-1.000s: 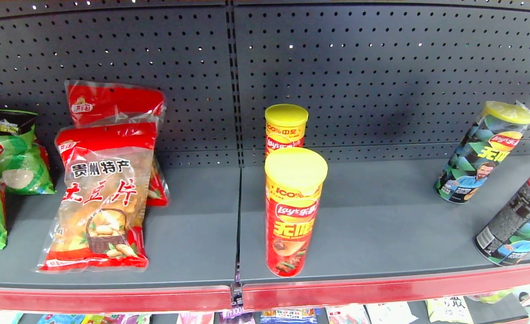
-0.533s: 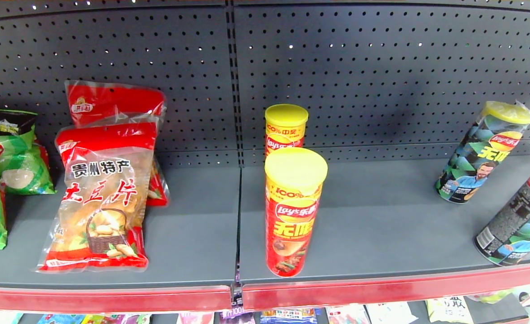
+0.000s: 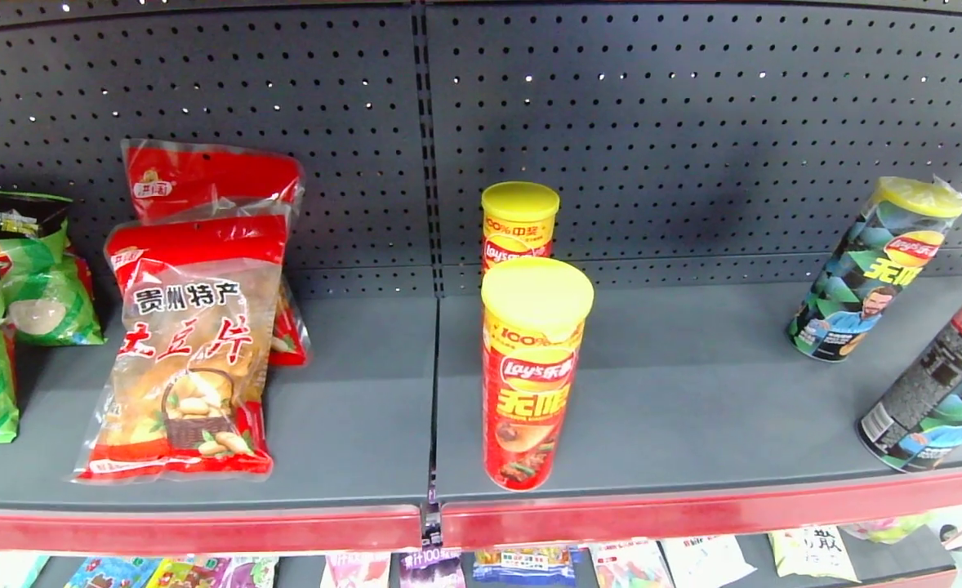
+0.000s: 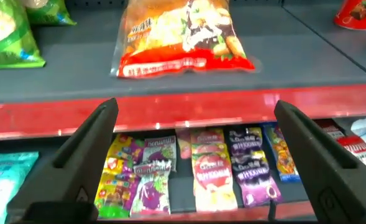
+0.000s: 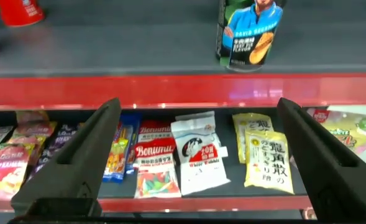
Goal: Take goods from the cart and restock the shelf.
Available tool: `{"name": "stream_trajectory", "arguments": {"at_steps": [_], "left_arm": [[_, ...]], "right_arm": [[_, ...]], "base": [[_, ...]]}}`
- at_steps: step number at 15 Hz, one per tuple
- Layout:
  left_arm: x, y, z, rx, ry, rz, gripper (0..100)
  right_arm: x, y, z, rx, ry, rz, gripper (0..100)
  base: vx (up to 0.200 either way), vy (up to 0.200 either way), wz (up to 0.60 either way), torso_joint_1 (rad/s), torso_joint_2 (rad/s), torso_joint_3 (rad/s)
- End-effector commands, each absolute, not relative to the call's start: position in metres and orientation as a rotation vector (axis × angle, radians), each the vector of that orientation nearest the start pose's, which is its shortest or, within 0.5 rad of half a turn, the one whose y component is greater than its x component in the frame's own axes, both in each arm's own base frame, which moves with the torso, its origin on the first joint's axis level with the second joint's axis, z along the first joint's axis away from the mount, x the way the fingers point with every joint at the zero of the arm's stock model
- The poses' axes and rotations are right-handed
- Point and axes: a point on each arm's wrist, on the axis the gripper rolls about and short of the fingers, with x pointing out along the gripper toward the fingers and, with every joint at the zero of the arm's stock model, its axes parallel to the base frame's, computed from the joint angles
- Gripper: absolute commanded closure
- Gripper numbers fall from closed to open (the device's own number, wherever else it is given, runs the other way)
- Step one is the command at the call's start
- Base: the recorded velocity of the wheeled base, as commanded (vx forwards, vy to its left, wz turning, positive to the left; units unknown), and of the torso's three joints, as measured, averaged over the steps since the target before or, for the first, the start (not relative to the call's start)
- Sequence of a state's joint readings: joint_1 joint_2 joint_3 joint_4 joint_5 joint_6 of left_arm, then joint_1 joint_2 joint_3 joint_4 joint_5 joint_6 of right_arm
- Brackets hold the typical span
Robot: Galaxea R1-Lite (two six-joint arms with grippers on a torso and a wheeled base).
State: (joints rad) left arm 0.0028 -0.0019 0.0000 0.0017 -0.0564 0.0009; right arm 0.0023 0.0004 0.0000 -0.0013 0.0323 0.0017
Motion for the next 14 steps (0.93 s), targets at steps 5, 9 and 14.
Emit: {"name": "stream_trajectory", "arguments": {"at_steps": [5, 9, 14], "left_arm": [[-0.0228, -0.0013, 0.0753, 0.001, 0.001, -0.052, 0], [-0.0229, -0.0013, 0.0757, 0.003, 0.000, -0.051, 0], [-0.0228, -0.0013, 0.0753, 0.003, 0.001, -0.051, 0]], "right_arm": [[-0.0228, 0.0007, 0.0756, 0.000, -0.002, 0.037, 0], [-0.0228, 0.0007, 0.0756, -0.002, -0.002, 0.035, 0], [-0.0228, 0.0007, 0.0755, -0.002, 0.000, 0.037, 0]], "base": [[-0.120, -0.040, 0.00, -0.003, 0.00, 0.002], [0.000, -0.200, 0.00, -0.001, 0.00, 0.002], [0.000, -0.200, 0.00, 0.003, 0.00, 0.000]]}}
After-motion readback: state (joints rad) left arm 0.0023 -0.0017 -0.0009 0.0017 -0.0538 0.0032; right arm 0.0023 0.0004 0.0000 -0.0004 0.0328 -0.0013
